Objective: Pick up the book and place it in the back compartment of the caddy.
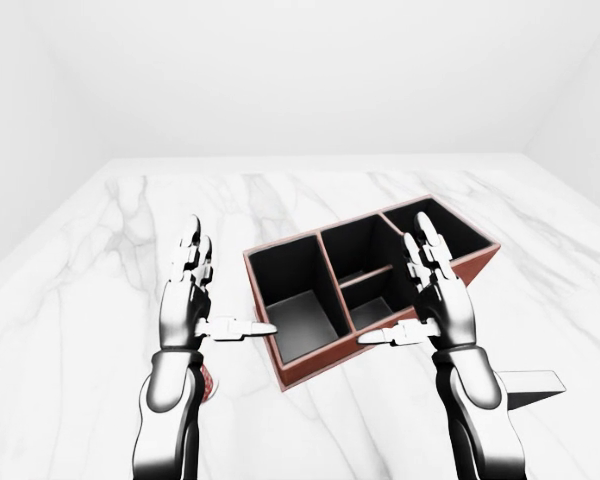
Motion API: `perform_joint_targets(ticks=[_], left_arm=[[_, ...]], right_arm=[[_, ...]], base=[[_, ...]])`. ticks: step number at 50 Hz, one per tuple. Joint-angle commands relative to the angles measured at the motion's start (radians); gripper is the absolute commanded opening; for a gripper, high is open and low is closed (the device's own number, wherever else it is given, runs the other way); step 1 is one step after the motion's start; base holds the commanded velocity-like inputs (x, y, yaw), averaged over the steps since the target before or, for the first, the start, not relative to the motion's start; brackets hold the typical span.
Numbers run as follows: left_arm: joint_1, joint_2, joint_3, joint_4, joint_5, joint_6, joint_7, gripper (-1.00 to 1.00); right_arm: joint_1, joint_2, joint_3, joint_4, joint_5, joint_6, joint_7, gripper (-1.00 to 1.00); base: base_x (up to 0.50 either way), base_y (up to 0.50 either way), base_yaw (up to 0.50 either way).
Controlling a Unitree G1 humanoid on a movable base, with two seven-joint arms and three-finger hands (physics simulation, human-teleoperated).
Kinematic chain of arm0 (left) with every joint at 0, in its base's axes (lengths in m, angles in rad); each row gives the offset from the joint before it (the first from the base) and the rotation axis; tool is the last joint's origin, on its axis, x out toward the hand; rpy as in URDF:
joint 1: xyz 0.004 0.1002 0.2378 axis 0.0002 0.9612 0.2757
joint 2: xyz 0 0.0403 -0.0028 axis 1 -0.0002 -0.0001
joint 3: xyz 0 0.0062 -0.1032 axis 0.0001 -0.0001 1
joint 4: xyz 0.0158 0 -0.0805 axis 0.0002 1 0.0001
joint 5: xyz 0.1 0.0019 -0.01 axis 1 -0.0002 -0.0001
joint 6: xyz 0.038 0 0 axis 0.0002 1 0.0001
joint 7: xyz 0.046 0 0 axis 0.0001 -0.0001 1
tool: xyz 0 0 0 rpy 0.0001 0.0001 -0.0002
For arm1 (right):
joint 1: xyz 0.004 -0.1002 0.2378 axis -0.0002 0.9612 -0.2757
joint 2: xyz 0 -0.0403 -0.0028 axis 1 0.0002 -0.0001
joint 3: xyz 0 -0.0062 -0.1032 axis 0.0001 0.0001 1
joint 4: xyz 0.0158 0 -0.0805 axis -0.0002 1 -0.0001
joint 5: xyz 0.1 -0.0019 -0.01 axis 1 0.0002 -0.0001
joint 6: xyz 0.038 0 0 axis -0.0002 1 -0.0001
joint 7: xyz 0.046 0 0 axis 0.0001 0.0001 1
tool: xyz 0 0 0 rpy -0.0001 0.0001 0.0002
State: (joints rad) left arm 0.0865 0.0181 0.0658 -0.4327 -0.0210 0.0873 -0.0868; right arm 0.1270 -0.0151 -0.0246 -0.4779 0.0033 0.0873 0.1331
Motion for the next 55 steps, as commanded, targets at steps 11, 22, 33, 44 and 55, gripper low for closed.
perform_joint_targets(ticks=[11,22,33,44,55], left_arm=[[0.001,0.000,0.003,-0.009,-0.002,0.000,0.000,1.00],[0.001,0.000,0.001,-0.005,-0.001,0.000,0.000,1.00],[0.002,0.000,0.003,-0.025,-0.002,0.000,0.001,1.00],[-0.002,0.000,0.004,-0.014,-0.002,0.000,0.002,1.00],[-0.001,0.000,0.003,-0.017,-0.002,0.000,0.002,1.00]], right_arm=[[-0.003,-0.003,-0.004,-0.011,-0.036,0.000,-0.009,1.00],[-0.006,0.001,-0.002,-0.031,-0.042,0.000,-0.013,1.00],[-0.024,-0.022,-0.045,-0.069,-0.085,0.000,-0.002,1.00],[-0.073,-0.061,-0.154,-0.076,-0.203,0.000,0.023,1.00],[-0.079,-0.087,-0.220,-0.059,-0.313,0.000,0.086,1.00]], base=[[0.00,0.00,0.00],[-0.13,0.00,0.00],[0.00,0.00,0.00],[0.00,0.00,0.00],[0.00,0.00,0.00]])
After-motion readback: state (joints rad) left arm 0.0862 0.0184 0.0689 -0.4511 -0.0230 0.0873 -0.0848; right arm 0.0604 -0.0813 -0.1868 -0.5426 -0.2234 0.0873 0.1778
